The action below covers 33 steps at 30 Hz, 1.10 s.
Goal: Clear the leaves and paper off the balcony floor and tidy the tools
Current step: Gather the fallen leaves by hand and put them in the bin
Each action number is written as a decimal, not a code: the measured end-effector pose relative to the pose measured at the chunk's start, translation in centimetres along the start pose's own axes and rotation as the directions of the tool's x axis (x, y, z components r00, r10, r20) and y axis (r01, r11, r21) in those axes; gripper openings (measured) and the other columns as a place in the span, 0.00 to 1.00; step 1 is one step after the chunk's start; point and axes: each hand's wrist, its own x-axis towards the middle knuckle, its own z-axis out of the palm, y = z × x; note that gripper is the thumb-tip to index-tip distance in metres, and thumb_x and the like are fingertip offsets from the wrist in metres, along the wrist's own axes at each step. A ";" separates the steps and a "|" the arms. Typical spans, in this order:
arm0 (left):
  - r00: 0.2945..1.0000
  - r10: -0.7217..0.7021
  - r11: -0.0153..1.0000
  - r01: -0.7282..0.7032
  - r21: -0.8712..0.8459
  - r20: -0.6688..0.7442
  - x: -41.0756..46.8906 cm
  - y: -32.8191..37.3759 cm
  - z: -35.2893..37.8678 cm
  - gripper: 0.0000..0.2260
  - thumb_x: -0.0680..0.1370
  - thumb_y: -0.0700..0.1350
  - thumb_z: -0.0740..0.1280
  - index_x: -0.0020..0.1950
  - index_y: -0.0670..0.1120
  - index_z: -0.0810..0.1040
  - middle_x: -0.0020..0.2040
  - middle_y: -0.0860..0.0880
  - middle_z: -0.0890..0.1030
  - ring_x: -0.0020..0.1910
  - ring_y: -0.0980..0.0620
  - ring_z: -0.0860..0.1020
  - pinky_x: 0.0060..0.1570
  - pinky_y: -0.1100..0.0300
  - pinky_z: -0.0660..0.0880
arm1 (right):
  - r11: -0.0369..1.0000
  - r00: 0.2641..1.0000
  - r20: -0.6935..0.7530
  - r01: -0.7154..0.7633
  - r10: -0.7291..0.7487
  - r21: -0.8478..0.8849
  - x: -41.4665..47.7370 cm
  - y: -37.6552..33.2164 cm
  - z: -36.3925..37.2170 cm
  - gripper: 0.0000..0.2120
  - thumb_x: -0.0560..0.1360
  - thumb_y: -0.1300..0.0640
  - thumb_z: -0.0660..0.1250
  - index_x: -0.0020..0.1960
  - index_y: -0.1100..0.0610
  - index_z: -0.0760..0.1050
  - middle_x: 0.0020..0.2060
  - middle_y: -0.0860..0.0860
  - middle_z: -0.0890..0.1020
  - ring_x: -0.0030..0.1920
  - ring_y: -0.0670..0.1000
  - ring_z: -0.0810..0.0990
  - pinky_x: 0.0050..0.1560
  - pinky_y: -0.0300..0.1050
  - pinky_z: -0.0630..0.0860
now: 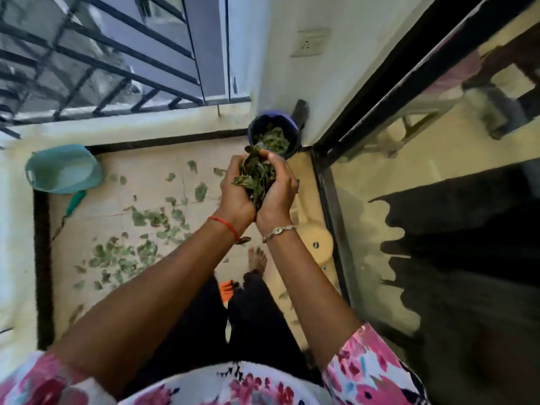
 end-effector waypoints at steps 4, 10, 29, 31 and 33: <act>0.998 -0.012 1.000 0.014 0.026 -0.066 7.5 0.4 2.6 0.10 0.78 0.46 0.60 0.45 0.42 0.77 0.37 0.46 0.82 0.36 0.50 0.82 0.35 0.61 0.78 | 0.998 0.997 -0.046 -0.055 0.057 0.038 7.0 -1.2 1.5 0.09 0.75 0.65 0.62 0.42 0.59 0.80 0.41 0.53 0.82 0.49 0.54 0.80 0.58 0.53 0.76; 0.984 -0.124 0.992 0.118 -0.053 -0.126 20.2 1.0 3.8 0.11 0.77 0.48 0.61 0.50 0.41 0.77 0.40 0.45 0.82 0.37 0.50 0.82 0.37 0.60 0.80 | 0.997 0.991 -0.111 -0.076 0.076 0.008 19.8 1.0 3.1 0.10 0.70 0.63 0.63 0.39 0.56 0.83 0.44 0.54 0.84 0.53 0.57 0.81 0.61 0.56 0.75; 0.954 -0.076 0.978 0.127 0.163 -0.290 54.5 -3.1 -7.1 0.31 0.79 0.64 0.50 0.69 0.42 0.72 0.61 0.40 0.78 0.56 0.43 0.77 0.54 0.52 0.75 | 0.876 0.943 -0.174 -0.329 0.283 -0.354 53.3 16.9 -4.2 0.13 0.74 0.54 0.66 0.56 0.59 0.78 0.53 0.58 0.82 0.54 0.58 0.80 0.56 0.55 0.78; 0.956 -0.086 0.973 0.140 0.181 -0.281 55.1 -2.8 -7.4 0.32 0.79 0.64 0.48 0.70 0.43 0.70 0.64 0.39 0.76 0.57 0.43 0.76 0.50 0.53 0.75 | 0.845 0.941 -0.139 -0.338 0.308 -0.415 54.5 17.6 -4.6 0.11 0.77 0.53 0.64 0.56 0.56 0.77 0.53 0.55 0.80 0.55 0.55 0.79 0.56 0.50 0.77; 0.949 -0.100 0.974 0.155 0.166 -0.298 55.5 -2.4 -7.4 0.31 0.80 0.63 0.47 0.69 0.42 0.70 0.65 0.39 0.75 0.59 0.43 0.76 0.52 0.51 0.73 | 0.831 0.936 -0.125 -0.349 0.328 -0.433 55.2 17.9 -4.5 0.16 0.78 0.51 0.62 0.63 0.56 0.73 0.59 0.54 0.78 0.60 0.54 0.76 0.61 0.50 0.73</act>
